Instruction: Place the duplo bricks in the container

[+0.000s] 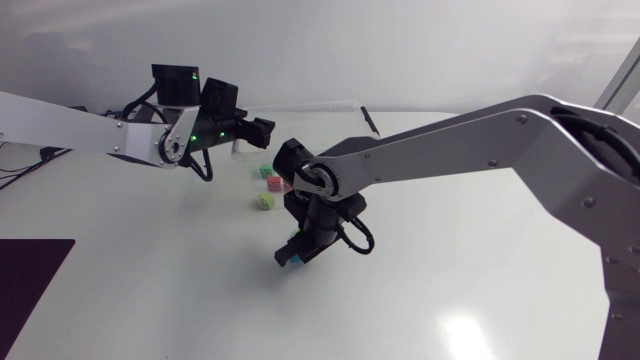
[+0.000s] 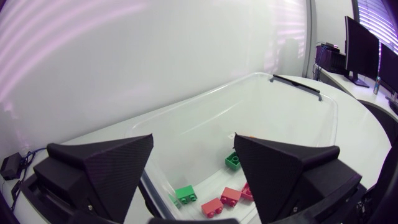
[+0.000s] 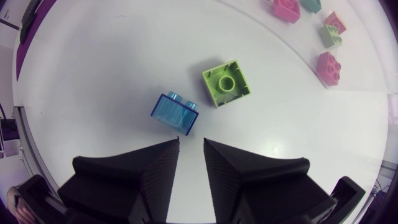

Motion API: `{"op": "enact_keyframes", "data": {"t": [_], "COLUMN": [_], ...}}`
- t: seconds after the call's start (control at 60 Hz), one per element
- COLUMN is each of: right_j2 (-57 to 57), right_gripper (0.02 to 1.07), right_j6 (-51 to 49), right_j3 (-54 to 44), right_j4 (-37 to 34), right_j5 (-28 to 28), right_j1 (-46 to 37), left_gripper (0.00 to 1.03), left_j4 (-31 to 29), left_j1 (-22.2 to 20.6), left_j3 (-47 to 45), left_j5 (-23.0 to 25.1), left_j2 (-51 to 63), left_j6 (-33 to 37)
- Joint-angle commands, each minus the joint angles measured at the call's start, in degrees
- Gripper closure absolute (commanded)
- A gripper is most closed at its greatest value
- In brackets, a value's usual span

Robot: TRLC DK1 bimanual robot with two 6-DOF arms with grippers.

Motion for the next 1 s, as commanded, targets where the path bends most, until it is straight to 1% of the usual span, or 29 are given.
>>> {"op": "enact_keyframes", "data": {"t": [0.0, 0.033, 0.05, 0.133, 0.167, 0.2, 0.25, 0.333, 0.467, 0.533, 0.617, 0.817, 0.917, 0.983], "right_j2": [-0.97, -0.88, -0.88, -0.09, 0.43, 0.87, 1.31, 2.46, 3.77, 5.00, 6.41, 9.75, 11.24, 12.12], "right_gripper": [0.74, 0.73, 0.70, 0.40, 0.25, 0.17, 0.12, 0.08, 0.07, 0.07, 0.08, 0.13, 0.13, 0.16], "right_j6": [0.93, 0.93, 0.93, 0.76, 0.67, 0.76, 0.76, 0.32, -0.21, -0.74, -0.74, 1.20, 3.83, 5.42], "right_j3": [-1.41, -1.06, -0.88, 0.26, 0.97, 1.67, 2.46, 4.48, 7.12, 9.23, 11.25, 15.91, 18.46, 20.13], "right_j4": [0.20, -0.15, -0.23, -1.90, -2.78, -3.40, -3.40, -4.28, -5.68, -6.91, -8.06, -11.57, -14.91, -16.93], "right_j5": [-0.05, -0.05, -0.05, -0.05, 0.04, 0.04, 0.22, 0.30, 0.39, 0.39, 0.48, 1.71, 2.33, 2.33], "right_j1": [-0.24, -0.24, -0.24, -0.15, 0.11, 0.37, 0.73, 0.99, 1.60, 1.96, 1.96, 2.22, 2.22, 1.96], "left_gripper": [0.05, 0.05, 0.05, 0.05, 0.05, 0.05, 0.05, 0.05, 0.05, 0.05, 0.05, 0.05, 0.05, 0.05], "left_j4": [0.31, 0.13, 0.13, 0.13, 0.13, 0.39, 0.57, 0.57, 0.57, 0.39, 0.39, 0.48, 0.48, 0.48], "left_j1": [0.31, 0.49, 0.57, 0.84, 0.93, 1.01, 1.28, 2.07, 3.56, 4.79, 5.32, 6.82, 7.52, 7.78], "left_j3": [-0.69, -1.39, -1.65, -3.85, -4.82, -5.79, -7.19, -9.13, -11.23, -12.11, -12.90, -14.57, -14.93, -15.28], "left_j5": [-0.21, -0.21, -0.21, -0.21, -0.21, -0.21, -0.21, -0.21, 0.23, 1.28, 1.37, 2.34, 2.95, 3.04], "left_j2": [-2.70, -3.58, -3.93, -6.30, -7.36, -8.50, -9.91, -12.37, -14.92, -16.32, -17.29, -19.22, -19.84, -20.10], "left_j6": [-0.88, -0.88, -0.79, -0.35, -0.09, -0.09, 0.35, 0.44, 0.79, 0.79, 0.88, 1.14, 1.14, 1.14]}}
